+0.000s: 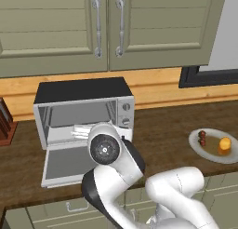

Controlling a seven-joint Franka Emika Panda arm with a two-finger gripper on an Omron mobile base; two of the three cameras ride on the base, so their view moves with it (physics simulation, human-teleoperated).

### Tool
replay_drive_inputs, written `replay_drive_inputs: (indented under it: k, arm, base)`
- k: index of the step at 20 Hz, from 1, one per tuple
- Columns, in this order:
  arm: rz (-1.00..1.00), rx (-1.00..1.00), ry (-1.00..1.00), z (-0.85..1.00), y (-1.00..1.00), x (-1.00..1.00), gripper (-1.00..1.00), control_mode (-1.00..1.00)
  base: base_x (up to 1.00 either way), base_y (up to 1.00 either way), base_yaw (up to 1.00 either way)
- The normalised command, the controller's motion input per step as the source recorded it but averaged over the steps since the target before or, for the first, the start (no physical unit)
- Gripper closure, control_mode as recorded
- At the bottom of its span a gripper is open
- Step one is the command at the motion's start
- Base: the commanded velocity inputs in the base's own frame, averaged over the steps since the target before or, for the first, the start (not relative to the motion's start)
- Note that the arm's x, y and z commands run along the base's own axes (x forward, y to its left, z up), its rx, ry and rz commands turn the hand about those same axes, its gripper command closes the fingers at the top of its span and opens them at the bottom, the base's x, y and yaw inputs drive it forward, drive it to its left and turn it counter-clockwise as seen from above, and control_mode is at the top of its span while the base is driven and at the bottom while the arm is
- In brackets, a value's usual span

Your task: Pick up the kebab skewer and baguette bread, and place them inside the toaster oven. Close the toaster oven door and start by setting the timer.

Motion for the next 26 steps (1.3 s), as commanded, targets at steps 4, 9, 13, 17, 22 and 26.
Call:
replay_drive_inputs:
  k: [4,9,13,17,22,26]
  arm:
    - [0.00,0.00,0.00,0.00,0.22,0.53,-1.00,-1.00]
    - [0.00,0.00,0.00,-0.21,0.00,0.19,-1.00,-1.00]
    - [0.00,-0.02,0.00,-0.22,0.01,0.23,-1.00,-1.00]
    - [0.07,-0.04,0.00,-0.31,0.26,0.33,-1.00,-1.00]
    - [0.06,-0.02,0.00,-0.14,0.15,0.42,-1.00,-1.00]
    - [0.03,-0.01,0.00,-0.03,-0.02,0.30,-1.00,-1.00]
  base:
    - [0.00,0.00,0.00]
    - [0.00,0.00,0.00]
    - [0.00,0.00,0.00]
    - [0.00,0.00,0.00]
    - [0.00,0.00,0.00]
    - [0.00,0.00,0.00]
